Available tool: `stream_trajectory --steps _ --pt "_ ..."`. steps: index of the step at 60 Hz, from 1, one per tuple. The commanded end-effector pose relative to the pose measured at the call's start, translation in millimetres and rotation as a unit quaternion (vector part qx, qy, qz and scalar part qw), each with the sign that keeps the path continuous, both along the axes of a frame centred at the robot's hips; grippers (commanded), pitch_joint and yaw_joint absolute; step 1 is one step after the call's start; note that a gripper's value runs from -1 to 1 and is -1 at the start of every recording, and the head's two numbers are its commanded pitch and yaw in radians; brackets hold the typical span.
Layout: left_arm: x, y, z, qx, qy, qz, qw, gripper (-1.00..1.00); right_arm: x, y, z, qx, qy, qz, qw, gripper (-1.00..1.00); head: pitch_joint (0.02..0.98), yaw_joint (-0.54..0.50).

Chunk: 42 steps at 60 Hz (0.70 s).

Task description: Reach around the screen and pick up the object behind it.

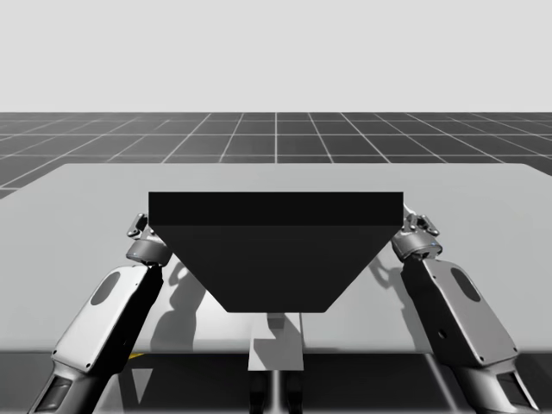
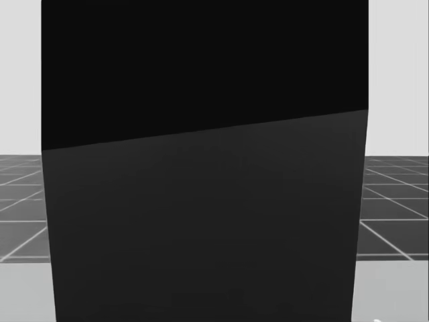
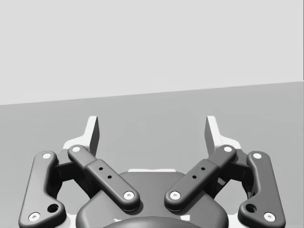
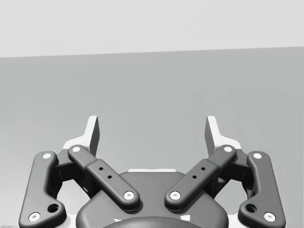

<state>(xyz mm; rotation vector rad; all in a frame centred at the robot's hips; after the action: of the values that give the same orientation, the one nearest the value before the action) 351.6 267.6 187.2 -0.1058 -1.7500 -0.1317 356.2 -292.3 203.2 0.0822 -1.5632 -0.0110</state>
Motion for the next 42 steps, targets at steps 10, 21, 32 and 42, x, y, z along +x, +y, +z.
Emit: stream_trajectory --steps 10,21,32,42 --pt "-1.6 2.4 1.9 0.011 0.014 -0.032 0.9993 -1.00 -9.4 3.9 3.8 -0.005 -0.002 0.101 0.9948 -1.00 0.161 -0.02" --pt "-15.1 3.0 13.8 0.014 0.033 -0.121 0.9919 -1.00 -18.2 4.8 8.9 0.011 0.003 0.208 0.9780 -1.00 0.168 -0.03" --pt "-34.3 -0.5 19.7 0.045 0.046 -0.216 0.9743 -1.00 -31.5 5.5 12.6 0.012 0.006 0.280 0.9599 -1.00 0.170 -0.03" --pt "-45.8 -0.7 19.7 0.053 0.059 -0.280 0.9567 -1.00 -45.2 7.0 15.9 0.026 0.008 0.338 0.9407 -1.00 0.176 -0.03"
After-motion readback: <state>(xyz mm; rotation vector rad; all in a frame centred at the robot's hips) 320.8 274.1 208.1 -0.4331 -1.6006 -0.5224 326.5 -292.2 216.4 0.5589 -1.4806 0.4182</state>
